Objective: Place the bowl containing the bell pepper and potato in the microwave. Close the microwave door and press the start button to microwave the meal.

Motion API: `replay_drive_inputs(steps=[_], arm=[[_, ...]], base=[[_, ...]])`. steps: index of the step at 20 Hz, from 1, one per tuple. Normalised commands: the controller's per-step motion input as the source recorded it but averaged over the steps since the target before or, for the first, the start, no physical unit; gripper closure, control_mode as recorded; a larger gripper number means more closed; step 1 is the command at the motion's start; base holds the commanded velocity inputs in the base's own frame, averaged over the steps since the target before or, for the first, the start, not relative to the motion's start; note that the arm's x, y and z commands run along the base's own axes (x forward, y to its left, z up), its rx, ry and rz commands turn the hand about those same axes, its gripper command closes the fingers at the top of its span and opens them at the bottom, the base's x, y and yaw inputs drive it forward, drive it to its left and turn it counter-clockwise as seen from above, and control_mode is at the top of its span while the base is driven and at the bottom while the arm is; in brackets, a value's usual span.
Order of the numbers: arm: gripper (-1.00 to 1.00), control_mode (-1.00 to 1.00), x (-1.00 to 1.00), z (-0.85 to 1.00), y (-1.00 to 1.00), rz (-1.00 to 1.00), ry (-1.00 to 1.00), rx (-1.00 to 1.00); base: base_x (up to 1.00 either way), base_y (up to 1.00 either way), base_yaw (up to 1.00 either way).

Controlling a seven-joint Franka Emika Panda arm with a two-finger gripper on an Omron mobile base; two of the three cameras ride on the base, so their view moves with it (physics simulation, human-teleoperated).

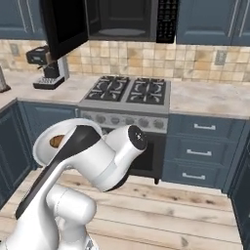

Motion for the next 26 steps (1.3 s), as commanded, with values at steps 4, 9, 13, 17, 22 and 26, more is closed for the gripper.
replay_drive_inputs(steps=[4,9,13,17,22,26], arm=[[1.00,1.00,0.00,0.00,0.00,0.00,0.00,0.00],[1.00,1.00,0.00,0.00,0.00,0.00,0.00,0.00],[1.00,1.00,0.00,0.00,0.00,0.00,0.00,0.00],[1.00,1.00,0.00,0.00,0.00,0.00,0.00,0.00],[1.00,1.00,0.00,0.00,0.00,0.00,0.00,0.00],[1.00,1.00,0.00,0.00,0.00,0.00,0.00,0.00]], base=[[0.81,0.00,0.00],[0.79,0.00,0.00],[0.80,0.00,0.00],[0.76,0.00,0.00],[0.69,0.00,0.00],[0.56,0.01,0.00]])
